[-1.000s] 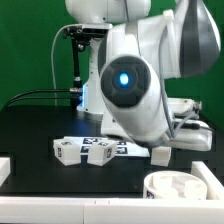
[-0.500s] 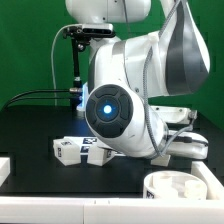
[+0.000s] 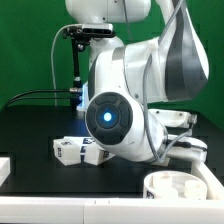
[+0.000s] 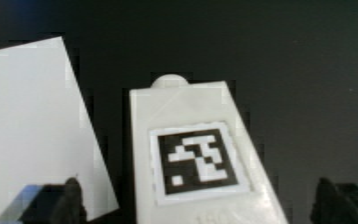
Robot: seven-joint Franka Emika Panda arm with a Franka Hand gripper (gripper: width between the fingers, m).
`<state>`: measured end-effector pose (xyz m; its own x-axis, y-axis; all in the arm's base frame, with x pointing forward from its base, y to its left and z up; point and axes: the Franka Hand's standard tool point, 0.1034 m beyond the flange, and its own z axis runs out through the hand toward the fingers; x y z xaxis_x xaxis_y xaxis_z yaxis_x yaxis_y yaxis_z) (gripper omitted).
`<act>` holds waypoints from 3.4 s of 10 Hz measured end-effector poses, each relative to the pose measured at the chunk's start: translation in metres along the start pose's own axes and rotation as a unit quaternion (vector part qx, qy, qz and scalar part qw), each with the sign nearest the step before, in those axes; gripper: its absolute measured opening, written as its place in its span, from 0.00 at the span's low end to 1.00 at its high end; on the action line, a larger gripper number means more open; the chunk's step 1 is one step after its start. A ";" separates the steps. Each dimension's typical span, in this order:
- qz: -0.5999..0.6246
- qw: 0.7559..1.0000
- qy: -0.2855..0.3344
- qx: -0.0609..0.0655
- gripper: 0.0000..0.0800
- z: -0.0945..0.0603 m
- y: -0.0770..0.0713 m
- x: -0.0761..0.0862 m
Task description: Assemble stool
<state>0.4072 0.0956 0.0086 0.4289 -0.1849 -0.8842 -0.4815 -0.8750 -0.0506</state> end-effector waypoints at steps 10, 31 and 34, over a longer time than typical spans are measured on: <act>-0.068 0.984 0.167 -0.008 0.42 -0.071 -0.021 -0.038; -0.257 0.795 0.540 -0.104 0.42 -0.218 -0.076 -0.008; -0.258 0.795 0.539 -0.104 0.42 -0.217 -0.077 -0.008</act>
Offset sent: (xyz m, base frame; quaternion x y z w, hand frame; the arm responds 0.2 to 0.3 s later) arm 0.0067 -0.0018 0.0203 0.0119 -0.0008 -0.0122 0.9999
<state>0.6067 0.0674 0.1206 0.9879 0.0457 0.1480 0.0609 -0.9931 -0.0999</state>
